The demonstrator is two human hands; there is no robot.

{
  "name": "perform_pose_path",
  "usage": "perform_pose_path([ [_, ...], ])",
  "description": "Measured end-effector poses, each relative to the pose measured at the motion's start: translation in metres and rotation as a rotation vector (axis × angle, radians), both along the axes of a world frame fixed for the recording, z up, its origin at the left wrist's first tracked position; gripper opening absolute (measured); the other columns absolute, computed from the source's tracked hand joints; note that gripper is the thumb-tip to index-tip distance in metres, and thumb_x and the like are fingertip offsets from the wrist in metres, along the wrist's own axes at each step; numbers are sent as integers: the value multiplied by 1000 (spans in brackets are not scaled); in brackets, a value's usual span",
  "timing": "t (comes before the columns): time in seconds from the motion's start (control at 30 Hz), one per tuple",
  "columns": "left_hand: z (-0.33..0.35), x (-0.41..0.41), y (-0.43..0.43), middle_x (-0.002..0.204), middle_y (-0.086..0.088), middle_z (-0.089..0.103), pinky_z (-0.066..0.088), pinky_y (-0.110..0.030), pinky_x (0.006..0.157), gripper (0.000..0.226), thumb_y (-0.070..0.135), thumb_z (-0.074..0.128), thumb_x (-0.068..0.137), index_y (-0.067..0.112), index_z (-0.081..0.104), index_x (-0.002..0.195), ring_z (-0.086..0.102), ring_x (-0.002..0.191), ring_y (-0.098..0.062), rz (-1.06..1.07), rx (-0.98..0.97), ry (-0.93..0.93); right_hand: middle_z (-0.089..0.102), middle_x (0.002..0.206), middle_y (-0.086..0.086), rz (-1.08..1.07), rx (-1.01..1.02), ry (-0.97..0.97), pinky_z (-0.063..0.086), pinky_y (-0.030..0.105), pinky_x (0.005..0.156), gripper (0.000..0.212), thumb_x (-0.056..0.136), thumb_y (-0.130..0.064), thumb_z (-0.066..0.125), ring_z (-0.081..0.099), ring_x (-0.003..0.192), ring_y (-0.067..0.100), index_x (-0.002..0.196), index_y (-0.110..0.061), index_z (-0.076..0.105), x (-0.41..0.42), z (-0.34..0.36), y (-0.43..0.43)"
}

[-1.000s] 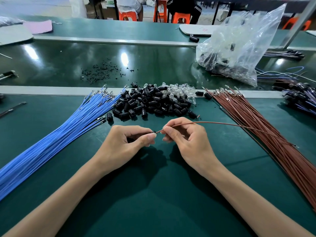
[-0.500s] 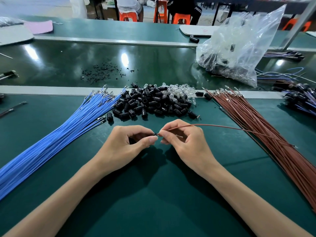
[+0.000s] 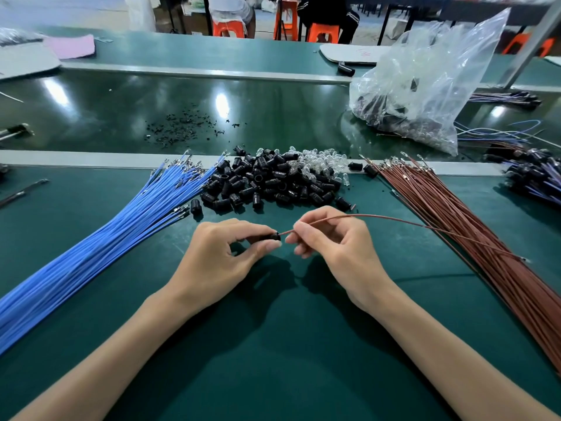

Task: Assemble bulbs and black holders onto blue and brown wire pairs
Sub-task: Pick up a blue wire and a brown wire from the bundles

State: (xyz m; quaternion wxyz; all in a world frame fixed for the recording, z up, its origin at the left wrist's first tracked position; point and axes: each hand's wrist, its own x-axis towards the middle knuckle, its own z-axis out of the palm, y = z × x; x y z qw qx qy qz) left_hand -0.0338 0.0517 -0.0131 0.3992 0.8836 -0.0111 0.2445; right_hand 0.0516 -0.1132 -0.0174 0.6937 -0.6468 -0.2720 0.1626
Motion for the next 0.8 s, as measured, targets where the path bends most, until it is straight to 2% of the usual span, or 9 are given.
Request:
perform_pose_path([
  [0.13,-2,1,-2,81,8,73,53,-33,68,21,31,70,80,15,77,92,62,71,-3,-29,113,-62,72,71,-1,33,-41,-78,49,15,60,21,85,-8,70,64,61,6,72,-25,71,-2,-2,2],
  [0.23,-4,2,-2,78,9,72,52,-40,66,20,30,69,78,16,77,91,56,68,-2,-13,158,-66,73,73,0,40,-82,-99,50,17,61,8,83,-15,73,67,66,11,80,-22,72,-2,-3,3],
  [0.33,-6,3,-1,74,7,71,51,-42,68,20,30,68,78,15,77,89,56,66,-6,57,140,-83,73,75,5,17,26,68,50,22,59,13,88,-28,59,64,61,15,95,-17,58,1,-1,1],
  [0.4,-6,2,-1,75,8,71,49,-43,69,20,30,67,80,14,77,88,56,68,-6,95,169,-101,70,70,3,-50,96,152,48,23,56,13,95,-26,51,59,56,14,89,-15,50,5,-1,1],
  [0.5,-6,1,-3,79,10,72,44,-36,70,25,37,62,86,16,76,89,58,73,-8,123,324,-130,62,62,-6,-107,-31,-33,43,16,53,23,94,-15,60,52,52,5,71,-21,60,4,-3,2],
  [0.57,-6,1,-4,79,10,72,42,-32,70,28,36,56,89,17,76,89,61,74,-12,128,426,-156,64,62,-6,-51,-109,-114,44,14,55,19,88,-16,68,55,53,3,70,-24,68,3,-5,3],
  [0.63,-7,1,-3,78,8,72,42,-32,67,28,35,55,89,16,76,88,62,72,-17,168,459,-152,69,68,-1,12,5,-22,48,16,59,3,87,-21,65,59,58,7,89,-22,67,1,-1,1],
  [0.7,-7,1,-1,78,5,73,48,-35,66,26,33,58,89,14,75,88,63,71,-20,222,408,-117,69,71,5,4,219,186,49,21,59,20,89,-28,54,59,57,12,102,-13,52,5,0,0],
  [0.8,-7,2,2,80,2,73,54,-41,67,20,27,63,85,11,76,90,64,72,-22,236,329,-87,65,63,1,-122,339,316,45,20,52,17,97,-28,42,54,52,11,88,-13,44,10,0,1],
])
